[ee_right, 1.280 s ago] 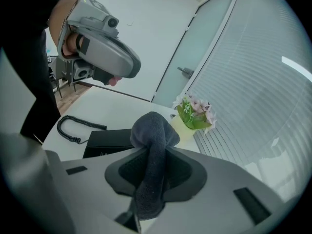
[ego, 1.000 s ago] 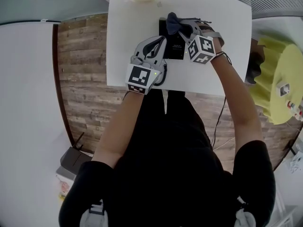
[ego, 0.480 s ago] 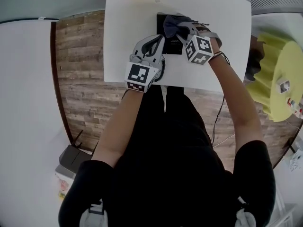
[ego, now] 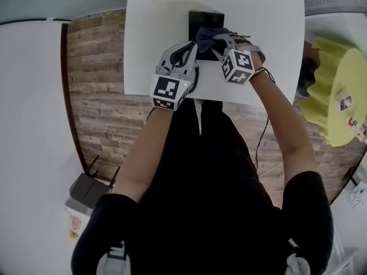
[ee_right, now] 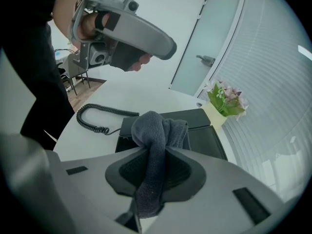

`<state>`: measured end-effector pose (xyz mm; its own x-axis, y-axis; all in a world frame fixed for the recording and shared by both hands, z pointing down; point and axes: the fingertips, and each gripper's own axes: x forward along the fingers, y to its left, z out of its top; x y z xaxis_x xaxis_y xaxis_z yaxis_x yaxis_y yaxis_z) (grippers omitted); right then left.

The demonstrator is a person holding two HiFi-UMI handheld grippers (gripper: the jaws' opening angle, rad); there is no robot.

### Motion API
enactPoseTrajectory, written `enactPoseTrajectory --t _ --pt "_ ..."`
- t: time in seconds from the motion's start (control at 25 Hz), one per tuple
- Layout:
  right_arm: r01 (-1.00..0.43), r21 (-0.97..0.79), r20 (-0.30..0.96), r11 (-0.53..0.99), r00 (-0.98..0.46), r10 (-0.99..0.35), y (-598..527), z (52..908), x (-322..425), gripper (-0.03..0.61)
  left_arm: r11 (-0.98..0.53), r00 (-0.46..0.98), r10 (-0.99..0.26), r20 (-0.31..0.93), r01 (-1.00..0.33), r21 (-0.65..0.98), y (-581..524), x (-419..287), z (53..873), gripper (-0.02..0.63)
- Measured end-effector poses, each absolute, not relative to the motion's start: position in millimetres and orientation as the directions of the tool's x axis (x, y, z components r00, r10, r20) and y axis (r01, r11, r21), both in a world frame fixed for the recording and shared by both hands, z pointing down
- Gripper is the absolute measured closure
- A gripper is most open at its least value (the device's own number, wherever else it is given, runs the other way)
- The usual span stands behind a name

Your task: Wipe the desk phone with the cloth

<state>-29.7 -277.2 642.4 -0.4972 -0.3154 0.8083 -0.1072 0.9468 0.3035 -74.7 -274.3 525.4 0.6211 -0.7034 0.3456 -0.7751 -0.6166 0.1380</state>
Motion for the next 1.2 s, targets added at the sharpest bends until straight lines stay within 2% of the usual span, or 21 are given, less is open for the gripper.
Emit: enactPoseTrajectory --t 0.84,1.2 --pt "-0.018 0.168 0.863 0.986 -0.48 -0.155 -194 676 -38 0.482 -0.591 0.601 -0.718 0.352 -0.793 0.148 -260 -84 531 0.603" --pt "-0.041 0.268 0.807 0.962 -0.536 -0.248 -218 619 -43 0.482 -0.586 0.592 -0.742 0.314 -0.801 0.125 -276 -95 506 0.603"
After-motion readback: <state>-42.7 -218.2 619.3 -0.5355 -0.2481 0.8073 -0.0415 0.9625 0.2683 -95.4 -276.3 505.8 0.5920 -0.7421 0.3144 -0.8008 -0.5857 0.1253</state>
